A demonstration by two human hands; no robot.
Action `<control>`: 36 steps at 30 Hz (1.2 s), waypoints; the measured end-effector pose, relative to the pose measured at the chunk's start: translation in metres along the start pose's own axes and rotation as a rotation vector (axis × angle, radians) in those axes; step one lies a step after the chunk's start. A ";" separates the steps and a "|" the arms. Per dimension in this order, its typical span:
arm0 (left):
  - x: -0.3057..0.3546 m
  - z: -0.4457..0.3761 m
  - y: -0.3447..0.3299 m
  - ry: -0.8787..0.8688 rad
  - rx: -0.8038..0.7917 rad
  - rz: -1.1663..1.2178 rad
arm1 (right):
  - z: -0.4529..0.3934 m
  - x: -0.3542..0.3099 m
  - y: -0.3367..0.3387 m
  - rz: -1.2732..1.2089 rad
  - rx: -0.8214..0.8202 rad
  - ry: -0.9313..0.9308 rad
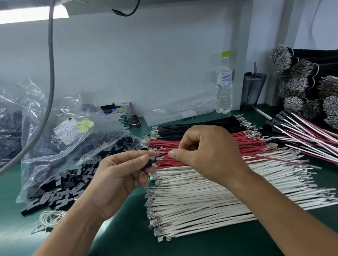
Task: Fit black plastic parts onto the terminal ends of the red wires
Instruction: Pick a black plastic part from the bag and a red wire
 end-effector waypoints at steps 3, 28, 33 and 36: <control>-0.001 0.000 0.000 0.001 0.003 -0.003 | 0.000 0.001 -0.003 -0.033 -0.050 -0.003; 0.016 0.009 -0.003 -0.267 0.225 -0.497 | 0.003 0.006 -0.020 -0.164 -0.227 -0.036; 0.011 0.009 -0.004 -0.167 0.163 -0.546 | 0.004 -0.006 -0.018 -0.069 -0.225 0.146; 0.008 0.008 -0.005 -0.143 0.111 -0.560 | 0.006 -0.010 -0.021 -0.101 -0.217 0.170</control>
Point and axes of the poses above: each hand's wrist, its own z-axis away from the middle knuckle, its own y-axis out of the back of the hand, x = y × z, the point moved 6 cm from there along -z, towards the middle knuckle, and after that the axes turned 10 degrees about y, right-handed, at the moved point
